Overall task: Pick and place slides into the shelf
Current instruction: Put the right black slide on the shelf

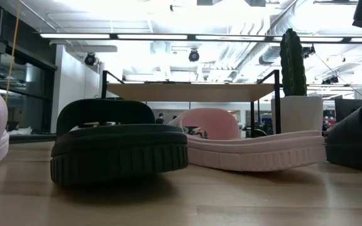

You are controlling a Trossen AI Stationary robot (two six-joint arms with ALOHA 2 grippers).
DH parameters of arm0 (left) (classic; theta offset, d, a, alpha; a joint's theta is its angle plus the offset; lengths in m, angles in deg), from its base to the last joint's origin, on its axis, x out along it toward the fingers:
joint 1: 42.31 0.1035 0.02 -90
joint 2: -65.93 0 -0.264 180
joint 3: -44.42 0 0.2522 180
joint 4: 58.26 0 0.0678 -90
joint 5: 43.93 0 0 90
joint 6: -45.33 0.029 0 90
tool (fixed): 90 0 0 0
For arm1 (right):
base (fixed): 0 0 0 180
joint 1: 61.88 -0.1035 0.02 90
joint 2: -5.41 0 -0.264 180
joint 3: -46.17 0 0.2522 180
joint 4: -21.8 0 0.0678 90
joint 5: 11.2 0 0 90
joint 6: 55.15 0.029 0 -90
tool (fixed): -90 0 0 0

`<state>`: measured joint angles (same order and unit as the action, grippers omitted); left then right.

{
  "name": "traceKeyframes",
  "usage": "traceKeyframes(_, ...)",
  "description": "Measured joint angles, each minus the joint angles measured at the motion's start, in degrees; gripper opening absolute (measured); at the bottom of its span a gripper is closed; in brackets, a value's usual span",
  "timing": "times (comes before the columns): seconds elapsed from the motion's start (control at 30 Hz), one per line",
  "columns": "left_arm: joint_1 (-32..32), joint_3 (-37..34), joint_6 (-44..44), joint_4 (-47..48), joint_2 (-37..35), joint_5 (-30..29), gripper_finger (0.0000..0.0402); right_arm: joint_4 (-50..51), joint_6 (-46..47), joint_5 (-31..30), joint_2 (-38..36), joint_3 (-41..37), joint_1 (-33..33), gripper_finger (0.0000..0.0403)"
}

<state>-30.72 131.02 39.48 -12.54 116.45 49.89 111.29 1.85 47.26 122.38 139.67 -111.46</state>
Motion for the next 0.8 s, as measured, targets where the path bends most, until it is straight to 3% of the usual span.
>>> traceKeyframes(0.07,0.0,0.0,0.0,0.0,0.0,0.0,0.0001,0.2,-0.2,-0.1,0.0,0.0,0.0,0.0009)
traceKeyframes(0.8,0.0,0.0,0.2,-0.1,0.0,-1.5,0.0001,10.8,3.4,-2.4,-0.5,0.0,1.6,0.0001)
